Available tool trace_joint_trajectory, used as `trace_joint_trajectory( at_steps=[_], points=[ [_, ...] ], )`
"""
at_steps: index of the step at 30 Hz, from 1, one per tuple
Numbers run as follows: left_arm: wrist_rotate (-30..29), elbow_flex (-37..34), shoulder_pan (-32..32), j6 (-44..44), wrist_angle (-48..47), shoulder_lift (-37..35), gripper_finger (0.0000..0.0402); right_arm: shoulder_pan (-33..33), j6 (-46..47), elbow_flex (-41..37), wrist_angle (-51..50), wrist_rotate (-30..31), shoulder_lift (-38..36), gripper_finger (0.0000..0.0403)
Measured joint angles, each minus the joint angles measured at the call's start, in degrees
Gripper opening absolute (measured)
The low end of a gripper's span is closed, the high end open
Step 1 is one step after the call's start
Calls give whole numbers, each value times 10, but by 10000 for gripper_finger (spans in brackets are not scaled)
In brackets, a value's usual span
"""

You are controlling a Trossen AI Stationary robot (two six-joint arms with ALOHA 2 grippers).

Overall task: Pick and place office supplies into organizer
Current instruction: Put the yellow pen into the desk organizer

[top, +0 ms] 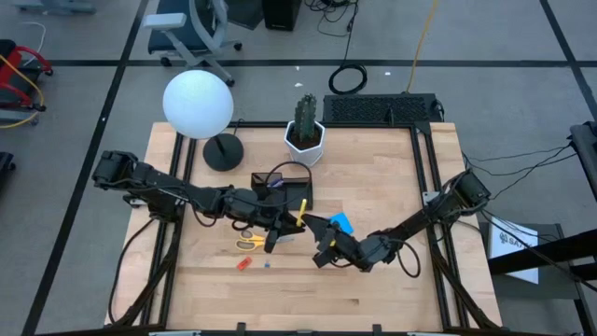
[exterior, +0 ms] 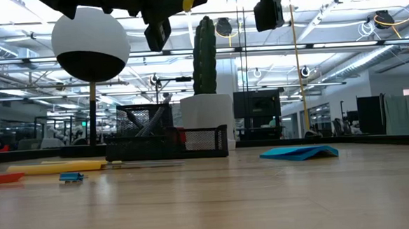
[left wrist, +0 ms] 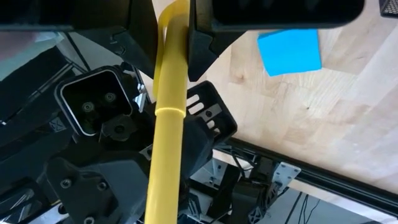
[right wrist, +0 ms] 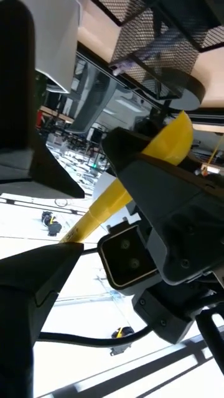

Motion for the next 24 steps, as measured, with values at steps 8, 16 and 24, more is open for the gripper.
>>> trace_joint_trajectory(
  at_steps=[8,16,24],
  points=[
    [-1,0,0,0,1,6,56,-2,5,0,-17,-8,0,116],
    [0,0,2,1,1,6,56,-1,4,0,-17,-9,0,116],
    [3,0,2,-1,2,6,56,4,-9,0,-18,-23,0,116]
  ],
)
